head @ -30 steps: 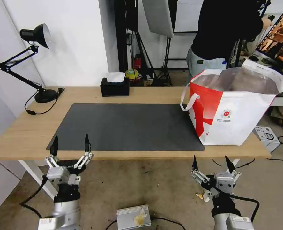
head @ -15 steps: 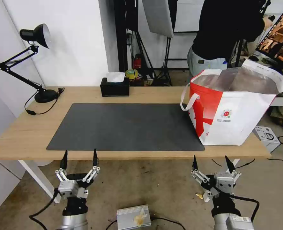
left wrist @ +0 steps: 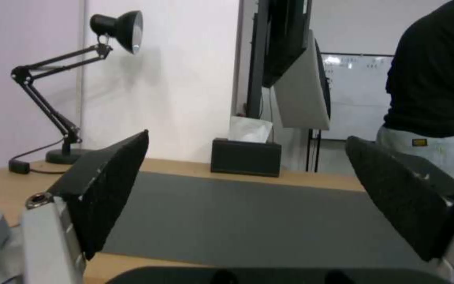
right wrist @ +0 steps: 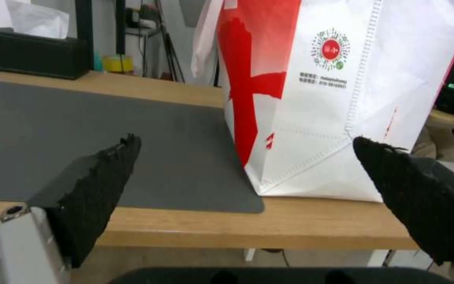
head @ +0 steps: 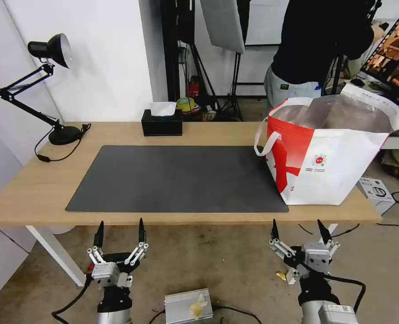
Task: Pick up the trash from the table and place it into the takeout bag.
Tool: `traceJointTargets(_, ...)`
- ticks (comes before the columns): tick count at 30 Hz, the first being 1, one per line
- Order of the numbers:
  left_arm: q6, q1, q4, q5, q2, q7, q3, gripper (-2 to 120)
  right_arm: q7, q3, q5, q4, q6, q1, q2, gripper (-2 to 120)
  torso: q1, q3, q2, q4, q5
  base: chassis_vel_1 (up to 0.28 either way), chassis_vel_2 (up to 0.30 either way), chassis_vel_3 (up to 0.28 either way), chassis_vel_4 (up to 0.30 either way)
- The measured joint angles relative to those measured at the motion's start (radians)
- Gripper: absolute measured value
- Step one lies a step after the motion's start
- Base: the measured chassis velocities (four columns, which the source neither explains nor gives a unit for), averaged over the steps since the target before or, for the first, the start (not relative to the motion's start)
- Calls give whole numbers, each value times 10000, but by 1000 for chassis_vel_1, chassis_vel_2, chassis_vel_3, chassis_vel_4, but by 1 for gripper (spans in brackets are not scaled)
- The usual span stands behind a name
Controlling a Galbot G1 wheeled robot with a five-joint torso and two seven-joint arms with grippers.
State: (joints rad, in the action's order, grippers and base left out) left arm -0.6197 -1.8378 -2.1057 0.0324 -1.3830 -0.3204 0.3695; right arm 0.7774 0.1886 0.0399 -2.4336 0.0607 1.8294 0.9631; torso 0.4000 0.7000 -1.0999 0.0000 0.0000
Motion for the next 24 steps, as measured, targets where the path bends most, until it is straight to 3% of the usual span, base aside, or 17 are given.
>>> traceJointTargets(24,-96,-15,210,150,-73,-23,50,100,0,0,0,0,0,0,0,100,0,0,0,0,-1,0,0,0,0)
